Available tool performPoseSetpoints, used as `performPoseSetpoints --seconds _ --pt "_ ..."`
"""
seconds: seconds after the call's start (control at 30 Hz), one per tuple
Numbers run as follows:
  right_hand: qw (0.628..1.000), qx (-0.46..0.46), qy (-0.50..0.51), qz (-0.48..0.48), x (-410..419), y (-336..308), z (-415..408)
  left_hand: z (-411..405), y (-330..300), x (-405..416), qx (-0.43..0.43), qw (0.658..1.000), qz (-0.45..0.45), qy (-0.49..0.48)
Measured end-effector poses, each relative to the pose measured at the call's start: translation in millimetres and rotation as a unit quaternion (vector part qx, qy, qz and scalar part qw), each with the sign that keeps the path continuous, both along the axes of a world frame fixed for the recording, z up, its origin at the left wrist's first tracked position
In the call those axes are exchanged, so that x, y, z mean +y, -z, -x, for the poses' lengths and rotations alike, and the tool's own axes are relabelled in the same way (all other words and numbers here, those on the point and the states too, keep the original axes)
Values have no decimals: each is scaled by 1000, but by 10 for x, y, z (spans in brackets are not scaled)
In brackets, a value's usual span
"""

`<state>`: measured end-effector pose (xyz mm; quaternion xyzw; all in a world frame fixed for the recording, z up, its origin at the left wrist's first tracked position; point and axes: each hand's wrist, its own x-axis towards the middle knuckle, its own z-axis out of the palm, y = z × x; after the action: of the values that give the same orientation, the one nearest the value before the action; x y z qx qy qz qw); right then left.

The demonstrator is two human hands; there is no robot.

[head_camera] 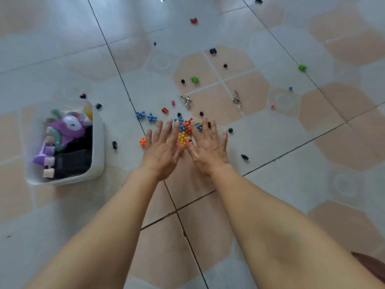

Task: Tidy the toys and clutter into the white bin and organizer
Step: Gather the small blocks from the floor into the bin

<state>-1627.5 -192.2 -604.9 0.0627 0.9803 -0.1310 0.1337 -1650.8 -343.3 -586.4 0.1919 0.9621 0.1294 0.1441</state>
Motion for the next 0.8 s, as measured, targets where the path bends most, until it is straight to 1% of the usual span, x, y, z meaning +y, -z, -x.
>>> performPoseSetpoints --seconds 0.07,0.13,0.2,0.27,0.37,0.43,0.5,0.53,0.6,0.7,0.77,0.8 --pt "999 -14 47 23 -76 -186 12 -73 -263 -41 -34 999 12 -33" --pt "997 -23 72 33 -174 -347 -15 -137 -422 -123 -59 996 20 -61" --pt "996 -19 88 21 -172 -411 -57 -152 -481 -217 -68 994 15 -89" --pt "992 -11 124 -7 -31 -377 -110 -96 -441 -320 -63 990 6 -122" --pt "972 -14 229 -55 215 -226 -215 74 -225 -513 -46 980 2 -191" --pt "953 -31 296 -54 295 -116 -289 129 -32 -589 -55 971 0 -234" --pt "948 -42 313 -36 283 -20 -319 117 113 -615 -66 961 -17 -270" --pt "948 -41 315 -25 228 36 -306 136 181 -612 -71 960 -27 -270" --pt "953 -28 301 -11 74 118 -228 186 272 -569 -57 970 -28 -234" --pt "973 -7 230 33 -213 141 -44 309 272 -408 -36 992 -64 -100" --pt "983 5 169 77 -371 108 95 376 244 -301 -34 995 -93 -33" --pt "984 19 154 90 -413 83 202 461 251 -276 -22 995 -100 -10"
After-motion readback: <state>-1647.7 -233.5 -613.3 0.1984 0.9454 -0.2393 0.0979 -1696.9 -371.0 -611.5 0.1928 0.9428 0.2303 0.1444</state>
